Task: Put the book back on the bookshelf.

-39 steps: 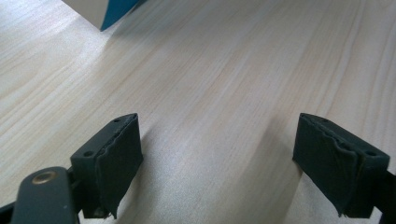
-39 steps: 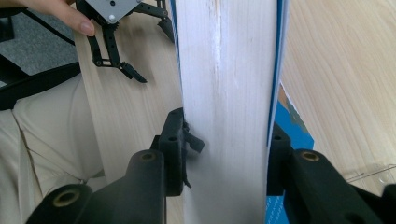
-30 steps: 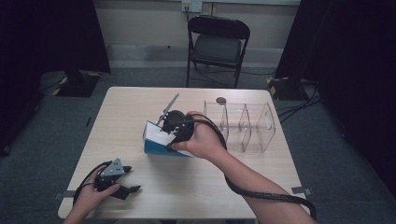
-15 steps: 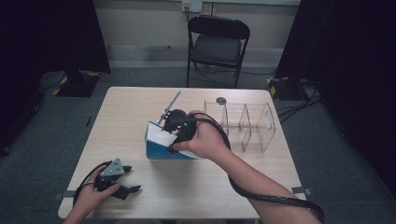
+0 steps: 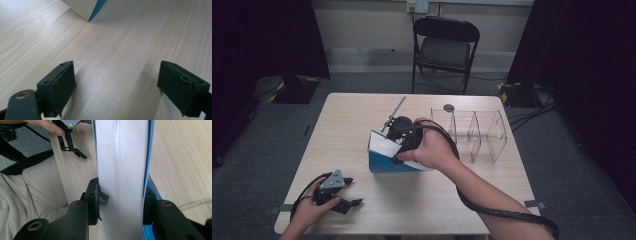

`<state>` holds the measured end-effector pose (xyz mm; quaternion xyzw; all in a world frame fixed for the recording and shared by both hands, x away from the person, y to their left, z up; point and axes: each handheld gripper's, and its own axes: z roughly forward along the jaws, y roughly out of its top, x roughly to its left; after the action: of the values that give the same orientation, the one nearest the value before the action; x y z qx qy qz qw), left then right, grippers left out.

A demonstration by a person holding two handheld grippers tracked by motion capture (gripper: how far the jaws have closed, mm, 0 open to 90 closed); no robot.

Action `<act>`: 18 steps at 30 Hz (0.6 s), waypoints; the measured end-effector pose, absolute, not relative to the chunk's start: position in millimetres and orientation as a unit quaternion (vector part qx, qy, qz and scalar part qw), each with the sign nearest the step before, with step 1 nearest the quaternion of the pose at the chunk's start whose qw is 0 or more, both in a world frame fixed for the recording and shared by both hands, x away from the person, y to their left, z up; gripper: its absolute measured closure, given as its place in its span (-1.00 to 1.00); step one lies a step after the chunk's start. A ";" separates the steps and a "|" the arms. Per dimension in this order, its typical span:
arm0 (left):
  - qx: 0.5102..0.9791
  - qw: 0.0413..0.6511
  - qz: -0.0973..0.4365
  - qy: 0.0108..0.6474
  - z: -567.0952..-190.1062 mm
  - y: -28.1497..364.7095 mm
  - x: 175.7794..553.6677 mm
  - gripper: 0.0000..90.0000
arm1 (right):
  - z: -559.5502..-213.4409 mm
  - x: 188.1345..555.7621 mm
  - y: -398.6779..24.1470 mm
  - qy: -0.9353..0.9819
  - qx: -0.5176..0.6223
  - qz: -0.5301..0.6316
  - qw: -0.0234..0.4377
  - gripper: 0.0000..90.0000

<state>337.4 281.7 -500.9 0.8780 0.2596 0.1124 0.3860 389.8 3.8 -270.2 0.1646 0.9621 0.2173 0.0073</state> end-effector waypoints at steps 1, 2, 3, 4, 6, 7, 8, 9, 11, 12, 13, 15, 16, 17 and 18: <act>0.878 0.386 0.112 0.260 -500.9 281.7 337.4 -0.69 | -270.1 389.0 4.1 0.963 0.165 0.215 0.008 0.36; 0.878 0.386 0.112 0.260 -500.9 281.7 337.4 -0.69 | -270.2 388.2 4.3 0.963 0.166 0.214 0.007 0.36; 0.878 0.386 0.112 0.260 -500.9 281.7 337.4 -0.69 | -270.4 388.1 4.4 0.964 0.160 0.213 0.009 0.36; 0.878 0.386 0.112 0.259 -500.9 281.7 337.5 -0.69 | -270.4 386.3 5.3 0.964 0.160 0.211 0.011 0.36; 0.878 0.386 0.113 0.259 -500.9 281.7 337.6 -0.69 | -269.5 386.1 4.9 0.963 0.163 0.213 0.008 0.36; 0.878 0.386 0.113 0.259 -500.9 281.7 337.6 -0.69 | -268.7 385.6 5.0 0.964 0.162 0.213 0.006 0.36; 0.878 0.386 0.113 0.259 -500.9 281.7 337.6 -0.69 | -267.9 385.4 4.9 0.963 0.163 0.213 0.004 0.36; 0.878 0.386 0.113 0.259 -500.9 281.7 337.6 -0.69 | -267.2 385.2 4.8 0.963 0.167 0.213 -0.001 0.36; 0.878 0.386 0.112 0.259 -501.0 281.6 337.6 -0.69 | -267.5 385.0 5.3 0.963 0.164 0.215 -0.001 0.36; 0.878 0.386 0.112 0.259 -500.9 281.6 337.6 -0.69 | -267.2 385.4 5.4 0.962 0.168 0.215 -0.003 0.36; 0.878 0.386 0.112 0.259 -501.0 281.6 337.5 -0.69 | -267.0 386.6 5.1 0.962 0.167 0.217 -0.003 0.36; 0.878 0.386 0.112 0.259 -501.0 281.6 337.5 -0.69 | -266.8 389.4 4.8 0.961 0.170 0.220 -0.007 0.35; 0.878 0.386 0.112 0.259 -500.9 281.6 337.5 -0.69 | -266.6 390.1 5.0 0.961 0.172 0.219 -0.009 0.35; 0.878 0.386 0.112 0.259 -500.9 281.6 337.5 -0.69 | -266.6 391.1 5.6 0.961 0.166 0.219 -0.008 0.35; 0.878 0.386 0.112 0.260 -501.0 281.6 337.5 -0.69 | -266.5 391.7 6.3 0.962 0.163 0.218 -0.007 0.35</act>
<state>337.5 281.6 -501.0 0.8780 0.2595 0.1124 0.3863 391.7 6.3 -266.5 0.1634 0.9622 0.2178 -0.0072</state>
